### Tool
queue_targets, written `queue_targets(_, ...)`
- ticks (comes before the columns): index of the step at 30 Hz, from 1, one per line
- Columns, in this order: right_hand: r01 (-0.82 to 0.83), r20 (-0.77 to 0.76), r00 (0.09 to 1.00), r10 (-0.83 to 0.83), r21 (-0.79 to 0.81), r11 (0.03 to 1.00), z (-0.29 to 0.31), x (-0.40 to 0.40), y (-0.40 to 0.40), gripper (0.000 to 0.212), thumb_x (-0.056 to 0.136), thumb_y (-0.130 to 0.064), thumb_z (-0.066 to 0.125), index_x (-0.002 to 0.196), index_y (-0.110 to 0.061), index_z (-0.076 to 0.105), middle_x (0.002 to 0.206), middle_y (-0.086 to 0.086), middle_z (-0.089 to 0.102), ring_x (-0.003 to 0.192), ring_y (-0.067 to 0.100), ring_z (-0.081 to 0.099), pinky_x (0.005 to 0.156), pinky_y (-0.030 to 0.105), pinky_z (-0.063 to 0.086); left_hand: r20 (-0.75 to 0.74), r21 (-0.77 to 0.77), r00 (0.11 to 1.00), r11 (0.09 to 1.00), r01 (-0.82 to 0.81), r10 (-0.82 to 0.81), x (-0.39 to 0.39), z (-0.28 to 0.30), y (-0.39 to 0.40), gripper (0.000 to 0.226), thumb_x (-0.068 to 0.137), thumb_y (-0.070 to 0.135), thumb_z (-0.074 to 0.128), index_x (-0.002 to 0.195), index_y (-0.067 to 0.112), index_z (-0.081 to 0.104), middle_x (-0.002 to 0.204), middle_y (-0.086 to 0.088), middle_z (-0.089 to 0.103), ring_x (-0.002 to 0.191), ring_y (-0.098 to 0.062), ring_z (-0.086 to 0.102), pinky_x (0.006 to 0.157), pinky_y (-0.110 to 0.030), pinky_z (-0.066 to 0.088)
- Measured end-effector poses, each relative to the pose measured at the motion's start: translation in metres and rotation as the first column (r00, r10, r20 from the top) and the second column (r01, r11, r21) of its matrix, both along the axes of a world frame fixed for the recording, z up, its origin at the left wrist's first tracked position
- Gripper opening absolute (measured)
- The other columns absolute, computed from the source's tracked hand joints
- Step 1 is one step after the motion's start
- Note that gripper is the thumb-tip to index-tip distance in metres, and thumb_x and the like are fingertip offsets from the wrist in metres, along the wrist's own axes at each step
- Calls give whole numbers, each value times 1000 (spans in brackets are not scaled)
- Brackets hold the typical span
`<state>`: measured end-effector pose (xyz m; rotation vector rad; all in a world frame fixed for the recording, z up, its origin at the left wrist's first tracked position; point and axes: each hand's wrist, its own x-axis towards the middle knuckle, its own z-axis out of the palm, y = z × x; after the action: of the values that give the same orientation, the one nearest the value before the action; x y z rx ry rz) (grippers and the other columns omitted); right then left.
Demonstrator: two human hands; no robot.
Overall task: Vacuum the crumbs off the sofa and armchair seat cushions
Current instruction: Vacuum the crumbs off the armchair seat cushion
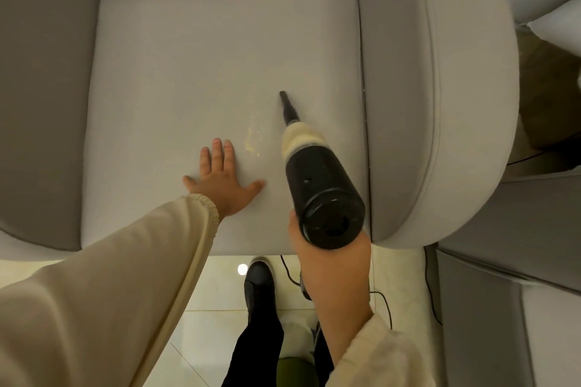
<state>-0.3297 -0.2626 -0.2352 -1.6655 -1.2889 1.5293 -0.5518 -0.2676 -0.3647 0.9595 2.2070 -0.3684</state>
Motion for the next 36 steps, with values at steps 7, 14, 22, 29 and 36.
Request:
queue_targets(7, 85, 4, 996, -86, 90, 992, -4, -15, 32, 34, 83, -13, 87, 83, -36, 62, 72, -10, 66, 66, -4, 64, 63, 8, 51, -3, 10, 1000, 1000, -13, 13, 2, 2, 1, 116, 84, 90, 37, 161, 28, -24, 168, 9, -31, 158, -21, -21, 118, -71, 17)
queue_targets(14, -264, 23, 964, 264, -5, 965, -5, -27, 33, 29, 79, -31, 90, 78, -33, 61, 67, -16, 60, 65, -11, 63, 60, 6, 48, 43, 18, 999, 1000, -19, 18, 1, 1, 1, 109, 92, 77, 42, 160, 26, -25, 168, 5, -32, 157, -27, -23, 120, -73, 10)
queue_targets(22, -56, 61, 997, 54, 27, 998, 12, -7, 43, 16, 88, -15, 84, 87, -19, 68, 69, 3, 67, 60, 5, 64, 56, 15, 52, 16, -39, 1000, 999, -9, 10, 4, 3, 6, 121, 83, 89, 41, 159, 25, -29, 167, 5, -36, 157, -25, -25, 119, -73, 13)
queue_targets(29, -213, 116, 968, 222, -86, 973, 15, -7, 21, 16, 82, -26, 86, 80, -26, 70, 68, 1, 70, 66, 18, 68, 61, 30, 60, 85, 97, 996, 995, -27, 19, -5, 5, -5, 104, 94, 76, 42, 163, 27, -18, 171, 4, -24, 159, -28, -16, 123, -67, 11)
queue_targets(36, -286, 115, 950, 292, -66, 956, 20, 8, -10, 30, 82, -19, 90, 75, -33, 64, 57, -10, 63, 58, -1, 63, 55, 7, 49, 79, 130, 997, 991, -4, -6, 25, 11, -56, 100, 97, 66, 48, 163, 27, -16, 172, 1, -21, 159, -31, -15, 126, -62, 9)
